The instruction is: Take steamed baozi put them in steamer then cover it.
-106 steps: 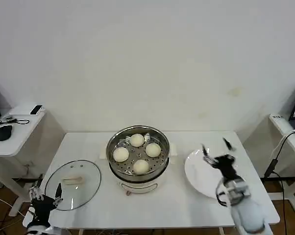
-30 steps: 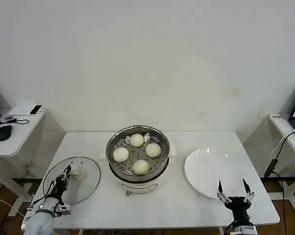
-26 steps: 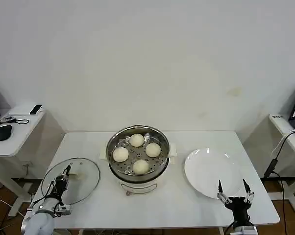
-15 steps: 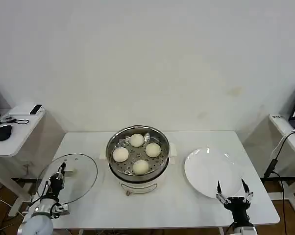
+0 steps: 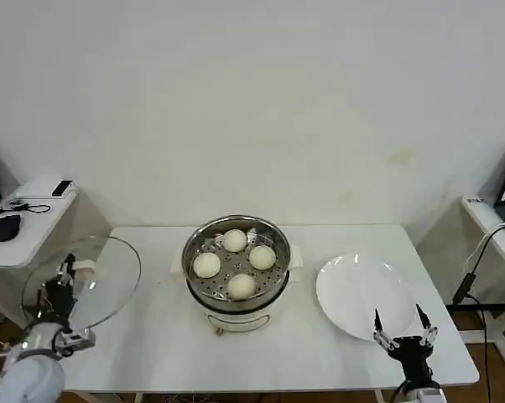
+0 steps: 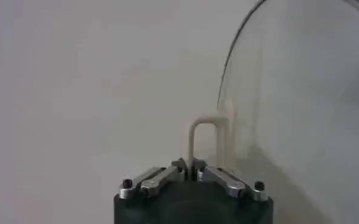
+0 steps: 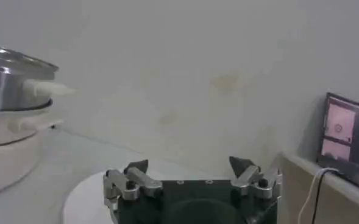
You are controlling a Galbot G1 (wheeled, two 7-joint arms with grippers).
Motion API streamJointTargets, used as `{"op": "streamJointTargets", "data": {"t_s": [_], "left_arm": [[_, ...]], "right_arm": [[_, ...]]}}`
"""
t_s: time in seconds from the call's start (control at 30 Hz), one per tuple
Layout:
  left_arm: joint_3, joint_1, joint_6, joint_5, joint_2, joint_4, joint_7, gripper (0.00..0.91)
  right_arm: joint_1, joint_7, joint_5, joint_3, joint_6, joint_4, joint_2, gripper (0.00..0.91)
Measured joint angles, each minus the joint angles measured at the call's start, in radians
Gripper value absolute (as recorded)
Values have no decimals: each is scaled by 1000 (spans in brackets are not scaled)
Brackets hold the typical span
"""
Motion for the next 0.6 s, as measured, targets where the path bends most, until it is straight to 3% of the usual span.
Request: {"op": "streamJointTargets", "data": {"t_s": [0.3, 0.6], "left_arm": [[48, -44, 92, -35, 56, -119, 73, 0], [237, -175, 183, -28, 49, -162, 125, 0]], "right_arm": [[-17, 3, -23, -1, 7, 8, 13, 907], [-40, 6, -61, 18, 11, 28, 21, 907]]}}
